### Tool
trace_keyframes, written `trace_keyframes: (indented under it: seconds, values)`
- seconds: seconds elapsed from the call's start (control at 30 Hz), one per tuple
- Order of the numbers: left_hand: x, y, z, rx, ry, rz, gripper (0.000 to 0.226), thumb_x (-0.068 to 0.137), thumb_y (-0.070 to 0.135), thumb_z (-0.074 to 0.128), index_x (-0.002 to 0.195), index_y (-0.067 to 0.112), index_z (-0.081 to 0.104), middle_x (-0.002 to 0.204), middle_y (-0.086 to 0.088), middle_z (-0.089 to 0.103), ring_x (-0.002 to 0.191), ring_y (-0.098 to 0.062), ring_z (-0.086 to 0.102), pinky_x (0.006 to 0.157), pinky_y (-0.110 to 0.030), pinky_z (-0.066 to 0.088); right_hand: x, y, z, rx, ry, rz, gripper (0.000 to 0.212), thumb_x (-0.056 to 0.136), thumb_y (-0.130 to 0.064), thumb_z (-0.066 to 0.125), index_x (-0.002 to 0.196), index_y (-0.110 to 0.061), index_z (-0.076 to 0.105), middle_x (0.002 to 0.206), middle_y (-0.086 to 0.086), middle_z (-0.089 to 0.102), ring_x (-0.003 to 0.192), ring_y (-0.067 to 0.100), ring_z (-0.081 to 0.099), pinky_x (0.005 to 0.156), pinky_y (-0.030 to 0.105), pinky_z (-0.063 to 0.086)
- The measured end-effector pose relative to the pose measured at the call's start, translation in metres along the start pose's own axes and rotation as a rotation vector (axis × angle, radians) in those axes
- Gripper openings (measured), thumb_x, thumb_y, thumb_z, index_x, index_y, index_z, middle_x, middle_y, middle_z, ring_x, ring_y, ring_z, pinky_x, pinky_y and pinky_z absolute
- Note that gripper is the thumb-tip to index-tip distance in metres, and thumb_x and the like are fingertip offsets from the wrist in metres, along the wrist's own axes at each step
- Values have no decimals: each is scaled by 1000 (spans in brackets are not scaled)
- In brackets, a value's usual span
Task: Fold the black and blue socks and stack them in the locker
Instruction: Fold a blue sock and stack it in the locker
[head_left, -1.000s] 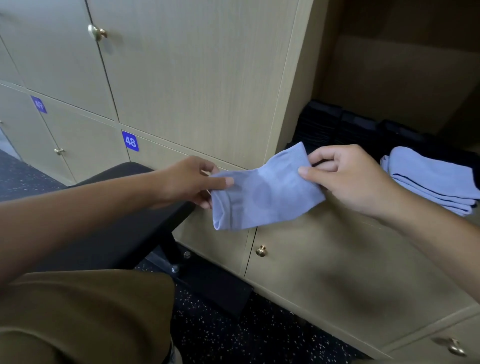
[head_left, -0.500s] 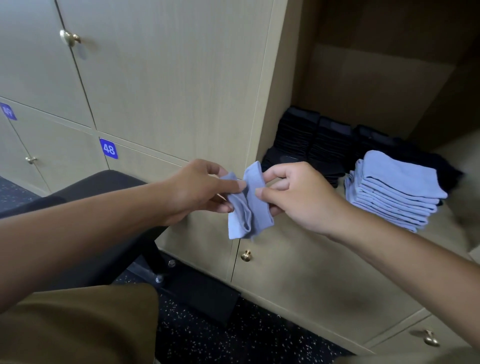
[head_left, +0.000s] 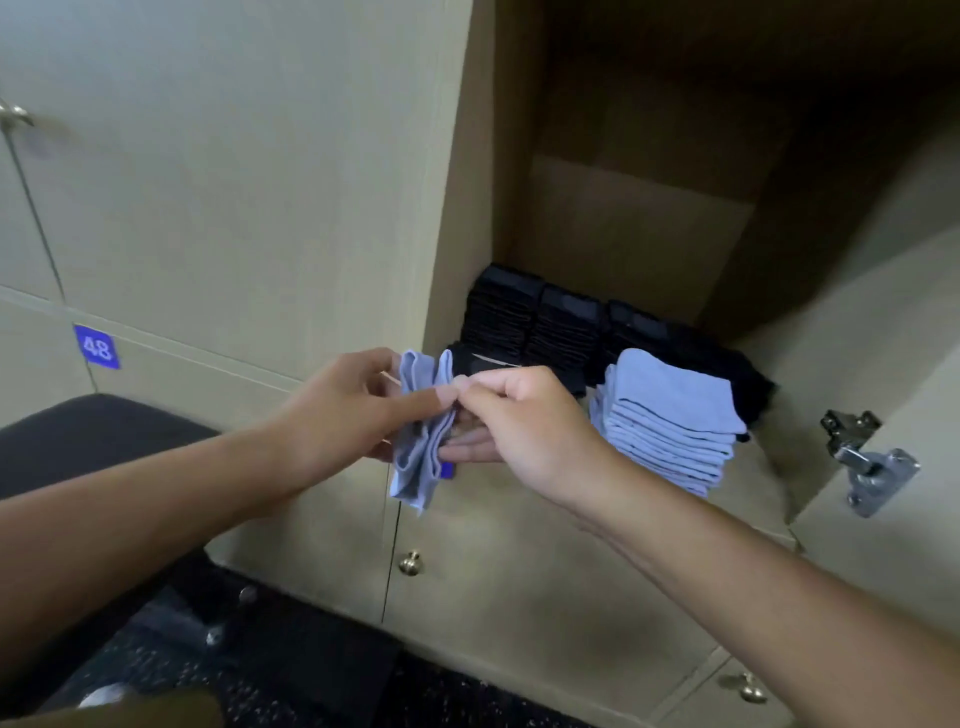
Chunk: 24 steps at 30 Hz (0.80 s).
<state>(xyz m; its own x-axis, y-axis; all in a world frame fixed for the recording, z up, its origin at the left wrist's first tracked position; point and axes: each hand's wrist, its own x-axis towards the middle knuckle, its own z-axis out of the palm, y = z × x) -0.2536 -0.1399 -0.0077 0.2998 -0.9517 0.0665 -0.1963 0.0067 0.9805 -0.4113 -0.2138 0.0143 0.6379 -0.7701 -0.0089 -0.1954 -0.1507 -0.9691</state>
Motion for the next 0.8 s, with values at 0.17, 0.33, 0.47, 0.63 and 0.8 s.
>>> trace_keyframes:
  seconds: [0.17,0.33,0.47,0.63,0.8]
  values:
    - [5,7,7,167,69,54,59,61,63,89,103,25,70,89,1,72,72,-13,72,67,-31,54,-5,-14,-5,256,24,87,53,106,-40,47,109,9,67,96,21,75,81,31,76,75,33,64]
    - [10,4,9,223,89,95,40,71,41,86,104,29,68,93,7,71,78,-19,73,73,-43,59,-7,-13,-9,249,26,103,59,105,-46,45,117,8,66,108,27,72,95,40,73,81,36,63]
    - [13,2,8,212,119,135,12,91,11,69,97,21,68,80,13,64,67,-17,60,62,-33,47,-7,-8,-14,176,64,55,46,106,-38,49,114,2,69,108,18,72,90,33,75,80,34,63]
    - [7,13,5,134,129,152,19,97,5,57,100,17,72,99,2,74,89,-28,70,78,-38,47,-2,6,-24,-160,342,-91,16,92,-21,69,108,-22,68,98,-9,67,89,8,67,87,30,57]
    - [7,28,3,-100,60,102,31,100,0,46,113,11,72,109,-6,78,106,-28,73,97,-47,53,0,7,-42,-60,338,-97,30,91,-24,71,116,-33,55,121,-7,63,109,8,62,100,33,50]
